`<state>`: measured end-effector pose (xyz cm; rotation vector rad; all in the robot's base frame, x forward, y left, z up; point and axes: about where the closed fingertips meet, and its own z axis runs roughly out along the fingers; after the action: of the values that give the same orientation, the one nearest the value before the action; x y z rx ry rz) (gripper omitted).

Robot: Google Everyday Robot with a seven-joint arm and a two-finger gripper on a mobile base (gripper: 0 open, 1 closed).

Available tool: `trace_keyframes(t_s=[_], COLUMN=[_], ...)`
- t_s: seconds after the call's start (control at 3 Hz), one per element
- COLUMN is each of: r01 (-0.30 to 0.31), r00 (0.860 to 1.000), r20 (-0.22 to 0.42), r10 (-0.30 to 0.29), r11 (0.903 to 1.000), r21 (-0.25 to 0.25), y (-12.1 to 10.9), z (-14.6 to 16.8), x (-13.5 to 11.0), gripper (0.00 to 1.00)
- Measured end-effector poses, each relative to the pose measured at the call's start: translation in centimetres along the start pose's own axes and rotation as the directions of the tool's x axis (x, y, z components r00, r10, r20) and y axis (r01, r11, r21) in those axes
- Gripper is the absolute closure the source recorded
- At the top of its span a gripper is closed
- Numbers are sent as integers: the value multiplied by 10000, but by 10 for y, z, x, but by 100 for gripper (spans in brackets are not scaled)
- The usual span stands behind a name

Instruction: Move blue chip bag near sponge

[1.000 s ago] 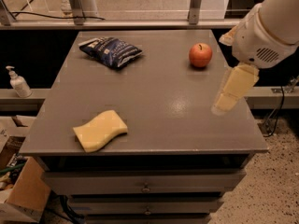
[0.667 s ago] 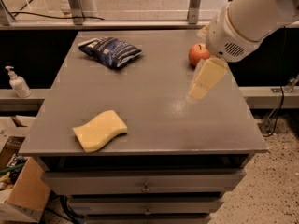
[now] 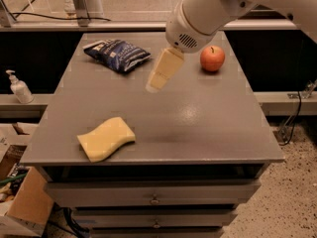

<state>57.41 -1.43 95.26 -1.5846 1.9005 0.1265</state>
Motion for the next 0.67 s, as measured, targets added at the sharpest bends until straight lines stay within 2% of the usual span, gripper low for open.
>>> trace_keyframes(t_s=[0.67], r01=[4], r00=[9997], r20=[254], r10=[-2], r11=[10000], r21=[-75], y=[3], z=[9], x=[-5], gripper=[0])
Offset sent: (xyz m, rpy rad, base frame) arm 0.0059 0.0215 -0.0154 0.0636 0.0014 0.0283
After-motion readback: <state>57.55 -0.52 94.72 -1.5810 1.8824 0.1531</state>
